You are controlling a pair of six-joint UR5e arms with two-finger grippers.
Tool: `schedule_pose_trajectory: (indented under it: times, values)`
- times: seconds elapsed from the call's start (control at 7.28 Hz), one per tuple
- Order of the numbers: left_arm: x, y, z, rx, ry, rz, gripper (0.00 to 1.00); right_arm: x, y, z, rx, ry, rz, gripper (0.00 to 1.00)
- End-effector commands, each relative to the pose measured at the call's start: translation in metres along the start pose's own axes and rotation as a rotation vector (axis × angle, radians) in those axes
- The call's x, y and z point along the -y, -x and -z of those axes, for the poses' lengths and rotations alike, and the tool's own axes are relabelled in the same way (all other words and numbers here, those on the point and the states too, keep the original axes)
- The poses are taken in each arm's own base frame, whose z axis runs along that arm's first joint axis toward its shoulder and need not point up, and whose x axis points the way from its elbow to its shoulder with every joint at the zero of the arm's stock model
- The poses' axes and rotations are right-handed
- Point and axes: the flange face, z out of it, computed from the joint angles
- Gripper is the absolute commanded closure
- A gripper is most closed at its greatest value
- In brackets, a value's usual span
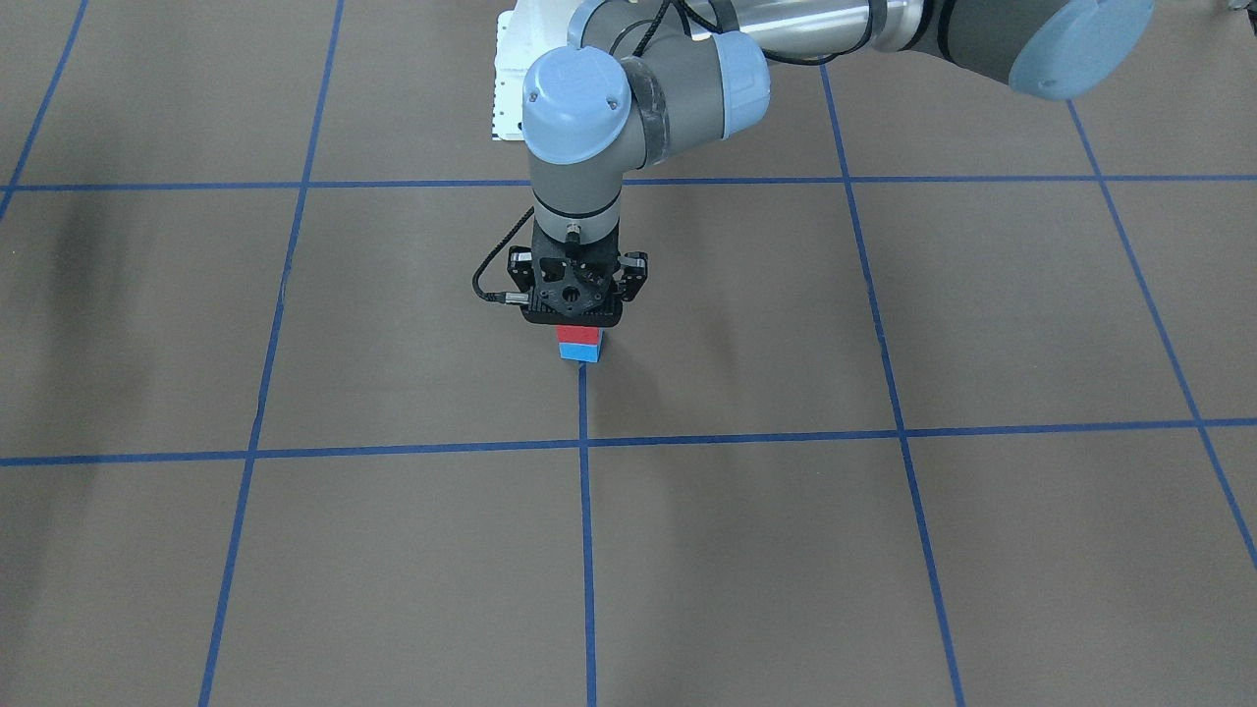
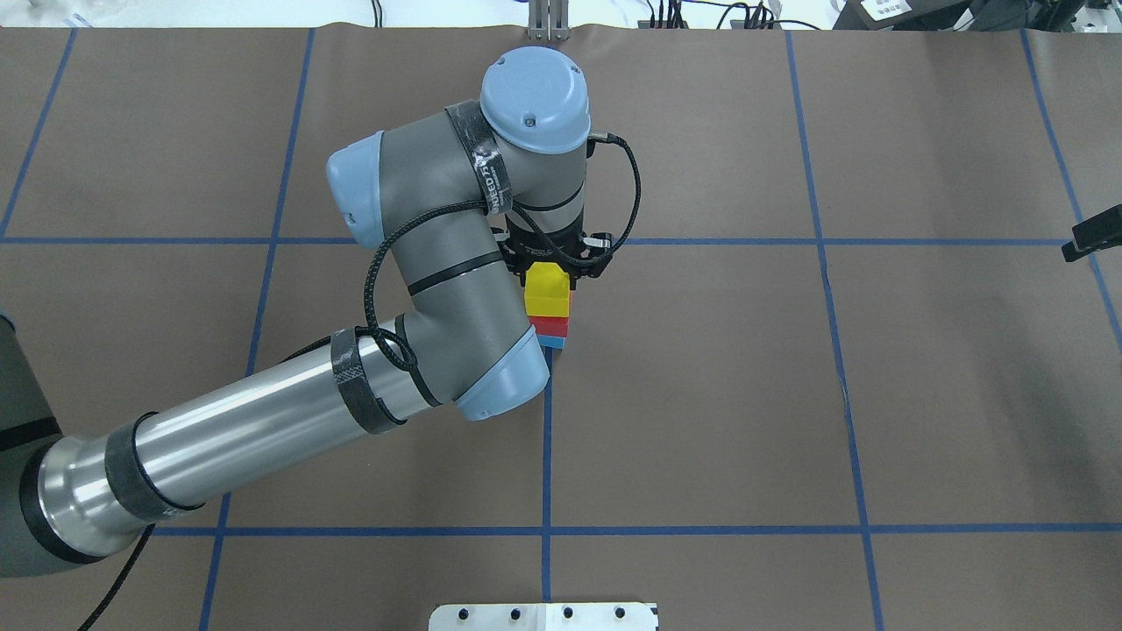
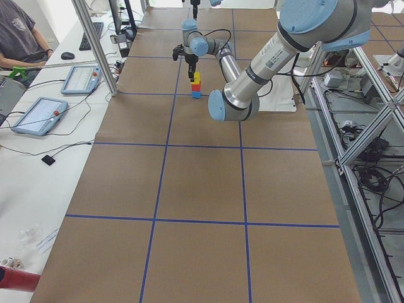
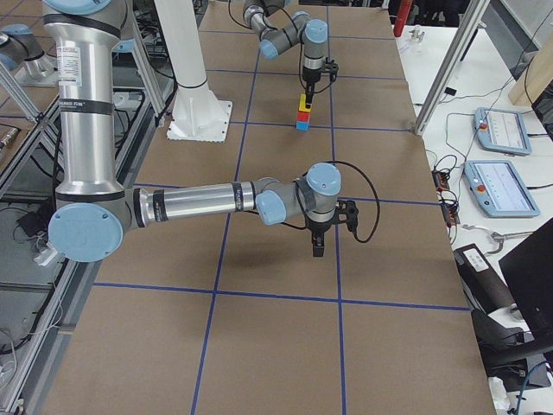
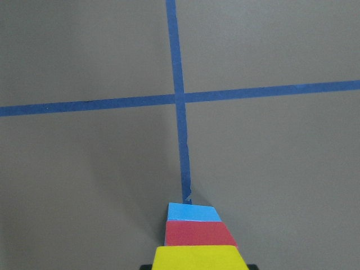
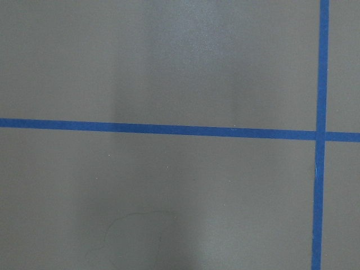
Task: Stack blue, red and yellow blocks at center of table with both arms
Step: 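Lower the yellow cube onto the red cube and open the left gripper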
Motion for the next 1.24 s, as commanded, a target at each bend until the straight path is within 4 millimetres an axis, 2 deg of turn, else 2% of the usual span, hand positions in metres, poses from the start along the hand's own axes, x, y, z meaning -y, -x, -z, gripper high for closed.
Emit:
schedule_pose_trajectory:
  times: [0.0,0.27,0.41,0.55,0.82,0.96,1.1]
  values:
    - [0.0,-0.001,0.0011,-0.003,-0.002,-0.001,1.0,0.0,-0.0001,-0.0001,0.0,0.0,0.0,0.01]
    - [-0.0008,-0.0016,0.0006,-0.003,-0.001,-0.002,1.0,0.0,-0.0001,-0.0001,0.0,0.0,0.0,0.01]
    - [-0.0008,-0.0009,-0.0003,-0.002,0.0,-0.001,0.89,0.0,-0.0001,-0.0001,0.0,0.0,0.0,0.01]
    - [-0.0011,-0.0005,0.0004,-0.004,-0.003,-0.003,0.49,-0.0001,-0.0012,-0.0012,-0.001,0.002,-0.002,0.01]
    - [0.0012,-0.0001,0.0001,0.012,-0.031,-0.004,0.09,-0.0001,-0.0012,-0.0012,-0.001,0.002,-0.004,0.01]
    - [0.0004,-0.0022,0.0012,0.01,-0.031,-0.006,0.01,-0.0001,-0.0012,-0.0012,-0.001,0.002,-0.004,0.01]
    - [0.0002,-0.0032,0.0027,0.007,-0.033,-0.007,0.01,-0.0001,-0.0012,-0.0012,-0.001,0.002,-0.005,0.01]
